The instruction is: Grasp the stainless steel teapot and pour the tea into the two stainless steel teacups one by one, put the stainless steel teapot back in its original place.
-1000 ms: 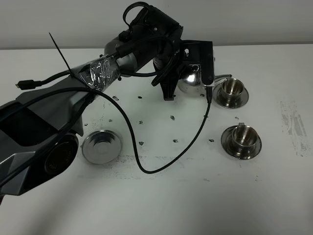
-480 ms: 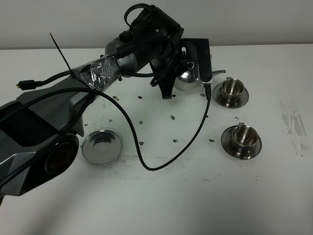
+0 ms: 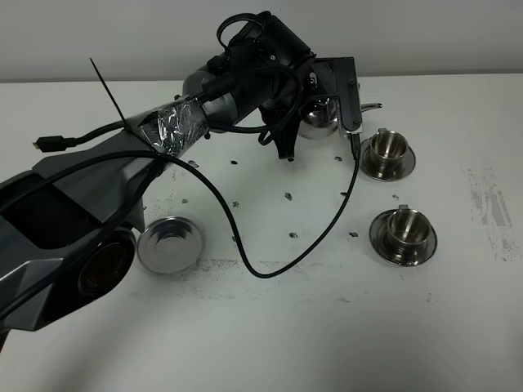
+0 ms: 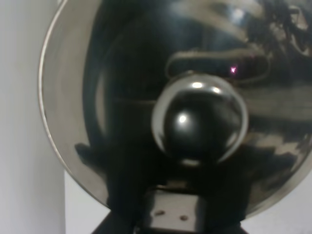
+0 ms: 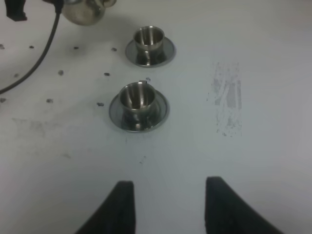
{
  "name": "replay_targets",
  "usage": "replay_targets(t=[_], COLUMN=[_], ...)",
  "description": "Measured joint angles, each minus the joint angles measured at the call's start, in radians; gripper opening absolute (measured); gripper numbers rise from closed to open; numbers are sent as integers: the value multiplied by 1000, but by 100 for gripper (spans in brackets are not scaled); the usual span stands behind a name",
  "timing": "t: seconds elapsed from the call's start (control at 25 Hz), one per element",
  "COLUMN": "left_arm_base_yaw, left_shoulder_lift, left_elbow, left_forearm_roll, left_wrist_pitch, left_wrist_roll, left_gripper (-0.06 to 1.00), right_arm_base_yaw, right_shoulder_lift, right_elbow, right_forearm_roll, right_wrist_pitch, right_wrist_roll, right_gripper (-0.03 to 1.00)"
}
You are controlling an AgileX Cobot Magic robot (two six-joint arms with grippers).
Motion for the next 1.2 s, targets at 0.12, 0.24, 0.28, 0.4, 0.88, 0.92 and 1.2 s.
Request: replay_targets(t=[0.12, 0.24, 0.28, 0.4, 0.88, 0.92, 1.2], left_arm_base_yaw=[-6, -15, -19, -30, -36, -36, -43], left_shoulder_lift=[0, 8, 14, 46, 119, 122, 148], left_elbow=[0, -22, -40, -112, -165, -165, -165], left_forearm_roll=[3, 4, 4, 8, 79, 89, 130], left_wrist_pitch=[0, 0, 2, 28, 83, 82, 71], left_wrist_roll=[-23, -39, -41, -42, -42, -45, -51], left_gripper=[18, 18, 18, 18, 18, 18, 18], right_arm_base_yaw=[0, 0, 0, 0, 0, 0, 0], right_shoulder_lift=[0, 0, 0, 0, 0, 0, 0], right_elbow=[0, 0, 0, 0, 0, 0, 0], right_forearm_roll=[0, 0, 0, 0, 0, 0, 0], right_wrist_pitch=[0, 0, 0, 0, 0, 0, 0], right_wrist_roll=[0, 0, 0, 0, -1, -1, 0], right_gripper=[33, 33, 33, 33, 33, 33, 33])
